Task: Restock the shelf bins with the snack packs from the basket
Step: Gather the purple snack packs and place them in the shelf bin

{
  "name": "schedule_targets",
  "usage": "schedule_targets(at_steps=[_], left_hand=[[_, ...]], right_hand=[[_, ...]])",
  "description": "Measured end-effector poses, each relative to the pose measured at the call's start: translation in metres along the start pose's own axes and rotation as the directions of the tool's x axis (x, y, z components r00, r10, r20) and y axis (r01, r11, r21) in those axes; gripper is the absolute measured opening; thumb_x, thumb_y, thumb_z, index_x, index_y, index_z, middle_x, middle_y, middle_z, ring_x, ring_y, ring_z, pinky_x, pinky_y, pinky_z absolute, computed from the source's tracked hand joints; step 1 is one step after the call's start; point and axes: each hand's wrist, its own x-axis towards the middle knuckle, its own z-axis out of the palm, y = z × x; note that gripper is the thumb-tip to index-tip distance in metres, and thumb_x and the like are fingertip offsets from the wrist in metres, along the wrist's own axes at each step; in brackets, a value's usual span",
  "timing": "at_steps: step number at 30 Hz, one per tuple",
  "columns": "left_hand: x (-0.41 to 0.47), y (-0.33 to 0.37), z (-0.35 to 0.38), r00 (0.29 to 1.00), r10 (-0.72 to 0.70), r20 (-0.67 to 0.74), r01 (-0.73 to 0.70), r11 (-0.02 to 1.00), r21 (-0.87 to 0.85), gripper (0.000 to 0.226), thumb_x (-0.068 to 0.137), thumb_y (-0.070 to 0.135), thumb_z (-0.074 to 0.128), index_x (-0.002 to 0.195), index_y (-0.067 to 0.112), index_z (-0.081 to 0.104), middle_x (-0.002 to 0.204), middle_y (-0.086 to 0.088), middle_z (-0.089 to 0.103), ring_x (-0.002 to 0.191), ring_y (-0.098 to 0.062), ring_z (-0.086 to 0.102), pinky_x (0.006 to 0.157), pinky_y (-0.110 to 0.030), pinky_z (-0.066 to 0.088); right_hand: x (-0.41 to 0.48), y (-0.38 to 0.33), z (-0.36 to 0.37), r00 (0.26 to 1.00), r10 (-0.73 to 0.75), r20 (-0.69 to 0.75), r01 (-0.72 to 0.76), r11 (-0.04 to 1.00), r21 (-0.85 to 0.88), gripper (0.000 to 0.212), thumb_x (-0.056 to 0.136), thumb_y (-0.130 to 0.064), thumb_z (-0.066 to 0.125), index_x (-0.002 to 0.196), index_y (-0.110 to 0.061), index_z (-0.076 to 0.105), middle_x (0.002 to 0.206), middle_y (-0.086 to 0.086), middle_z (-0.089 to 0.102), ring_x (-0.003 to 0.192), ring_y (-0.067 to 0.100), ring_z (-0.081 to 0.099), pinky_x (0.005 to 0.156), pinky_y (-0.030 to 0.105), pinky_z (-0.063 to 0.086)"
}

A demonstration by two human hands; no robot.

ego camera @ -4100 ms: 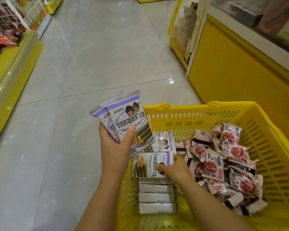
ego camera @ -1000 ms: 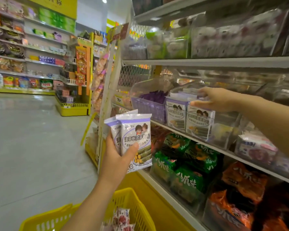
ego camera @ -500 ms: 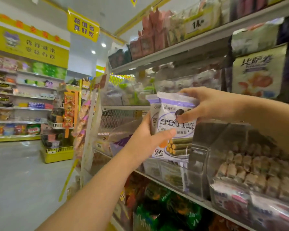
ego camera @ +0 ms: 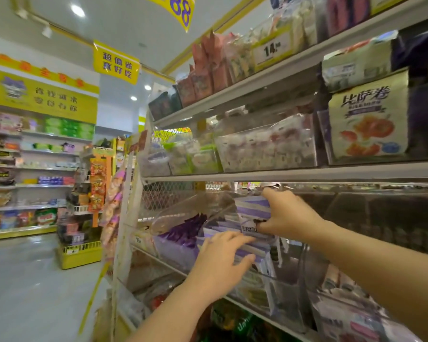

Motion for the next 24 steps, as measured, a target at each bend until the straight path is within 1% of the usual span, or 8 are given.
schedule_targets(at_steps=[2, 4, 7, 10, 15, 19, 21, 24], left_hand=[[0.0, -0.002, -0.002, 0.999, 0.021, -0.024, -0.021, 1.0, 0.02, 0.038, 0.095, 0.049, 0.046, 0.133, 0.044, 0.046, 0.133, 0.023, 0.047, 0.129, -0.004, 0.036, 0.111, -0.037, 0.028], [0.0, -0.003, -0.002, 0.999, 0.04, -0.033, -0.04, 0.999, 0.01, 0.036, 0.096, 0.047, 0.046, 0.132, 0.044, 0.047, 0.131, 0.025, 0.048, 0.127, -0.002, 0.037, 0.11, -0.034, 0.027], [-0.003, -0.004, 0.0, 0.997, 0.062, -0.052, -0.062, 0.998, -0.003, 0.036, 0.098, 0.043, 0.045, 0.133, 0.043, 0.048, 0.134, 0.025, 0.049, 0.128, -0.001, 0.036, 0.109, -0.033, 0.027], [-0.003, -0.005, 0.003, 0.996, 0.061, -0.063, -0.062, 0.998, -0.013, 0.038, 0.099, 0.042, 0.044, 0.136, 0.041, 0.047, 0.139, 0.023, 0.047, 0.131, -0.002, 0.034, 0.11, -0.033, 0.026], [-0.009, -0.006, -0.003, 0.996, 0.053, -0.066, -0.053, 0.999, -0.007, 0.04, 0.099, 0.041, 0.045, 0.138, 0.04, 0.045, 0.145, 0.02, 0.043, 0.136, -0.005, 0.029, 0.115, -0.036, 0.021], [-0.037, -0.018, -0.01, 0.972, 0.021, -0.233, -0.035, 0.998, -0.06, 0.033, 0.098, 0.033, 0.048, 0.13, 0.037, 0.055, 0.132, 0.022, 0.051, 0.126, -0.002, 0.038, 0.111, -0.037, 0.03], [-0.062, -0.028, -0.009, 0.937, -0.023, -0.349, -0.003, 0.997, -0.074, 0.029, 0.096, 0.026, 0.051, 0.122, 0.033, 0.061, 0.117, 0.022, 0.054, 0.116, -0.002, 0.044, 0.104, -0.036, 0.038], [-0.112, -0.05, -0.001, 0.893, -0.13, -0.43, 0.082, 0.988, -0.127, 0.027, 0.091, 0.018, 0.052, 0.112, 0.028, 0.065, 0.105, 0.019, 0.056, 0.105, -0.011, 0.053, 0.093, -0.04, 0.047]], right_hand=[[0.005, 0.001, 0.014, 0.991, 0.069, 0.113, -0.07, 0.997, 0.008, 0.052, 0.068, -0.054, 0.074, 0.096, -0.02, 0.047, 0.094, 0.001, 0.061, 0.082, 0.022, 0.059, 0.06, 0.029, 0.044], [0.01, 0.004, 0.019, 0.949, 0.105, 0.299, -0.095, 0.994, -0.047, 0.062, 0.07, -0.061, 0.07, 0.109, -0.015, 0.053, 0.107, 0.004, 0.061, 0.09, 0.022, 0.06, 0.072, 0.032, 0.051], [0.02, 0.011, 0.013, 0.813, 0.126, 0.568, -0.138, 0.99, -0.022, 0.052, 0.077, -0.048, 0.062, 0.113, -0.011, 0.06, 0.116, 0.011, 0.062, 0.102, 0.029, 0.062, 0.087, 0.041, 0.054], [0.024, 0.011, 0.012, 0.752, 0.139, 0.644, -0.131, 0.99, -0.061, 0.04, 0.081, -0.036, 0.058, 0.115, -0.014, 0.058, 0.115, 0.01, 0.06, 0.098, 0.026, 0.061, 0.083, 0.038, 0.053], [0.017, 0.002, 0.013, 0.854, 0.08, 0.514, 0.013, 0.985, -0.174, 0.037, 0.094, -0.047, 0.048, 0.115, -0.019, 0.06, 0.112, 0.001, 0.063, 0.1, 0.02, 0.058, 0.086, 0.032, 0.047], [-0.007, -0.031, -0.002, 0.989, -0.087, 0.12, 0.093, 0.995, -0.044, 0.033, 0.094, -0.053, 0.044, 0.109, -0.029, 0.061, 0.103, -0.003, 0.068, 0.092, 0.019, 0.064, 0.082, 0.037, 0.052], [-0.029, -0.061, 0.002, 0.964, -0.253, -0.079, 0.257, 0.965, 0.05, 0.024, 0.094, -0.043, 0.049, 0.104, -0.029, 0.064, 0.099, -0.007, 0.07, 0.091, 0.017, 0.064, 0.077, 0.036, 0.052], [-0.069, -0.108, 0.031, 0.917, -0.385, -0.106, 0.397, 0.905, 0.151, 0.018, 0.092, -0.038, 0.05, 0.098, -0.028, 0.063, 0.093, -0.008, 0.07, 0.09, 0.019, 0.063, 0.072, 0.036, 0.05]])
